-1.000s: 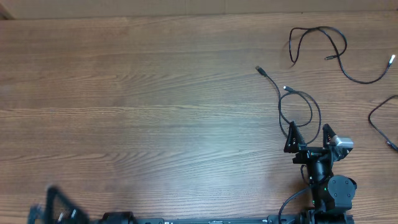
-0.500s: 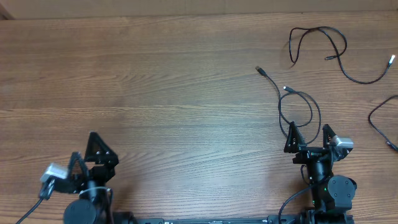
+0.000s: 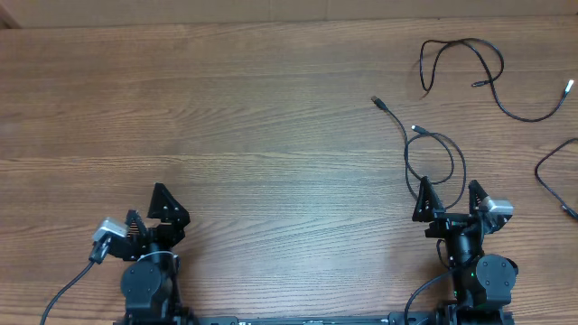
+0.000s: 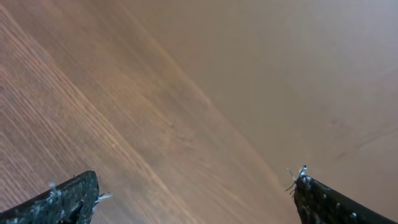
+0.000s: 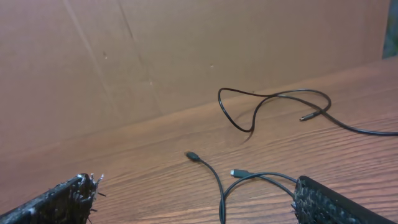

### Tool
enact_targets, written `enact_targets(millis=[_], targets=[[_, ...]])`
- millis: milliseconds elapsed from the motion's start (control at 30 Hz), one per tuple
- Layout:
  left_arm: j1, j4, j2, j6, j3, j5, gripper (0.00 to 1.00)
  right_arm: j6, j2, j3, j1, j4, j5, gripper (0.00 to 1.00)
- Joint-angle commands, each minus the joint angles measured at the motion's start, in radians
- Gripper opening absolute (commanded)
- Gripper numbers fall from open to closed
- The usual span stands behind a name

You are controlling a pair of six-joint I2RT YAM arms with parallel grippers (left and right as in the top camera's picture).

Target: Untangle cables

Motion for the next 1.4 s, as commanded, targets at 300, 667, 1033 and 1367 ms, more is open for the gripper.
enact_targets(millis=[300,667,1033,1367], targets=[[-0.002,0.093,-0.01,0.494,-0.065,0.133,1.0,0.003,-0.004,-0.01,-0.002,0.006,0.006,1.0],[-0.002,0.085,-0.003,0.628,-0.066,0.303,0.99,0.003,-0.004,-0.01,-0.002,0.006,0.006,1.0],[-0.002,0.085,-0.003,0.763,-0.066,0.302,1.0,0.003,-0.004,-0.01,-0.002,0.006,0.006,1.0],[-0.002,0.085,-0.003,0.763,-0.066,0.298,1.0,0.003,-0.004,-0.01,-0.002,0.006,0.006,1.0]])
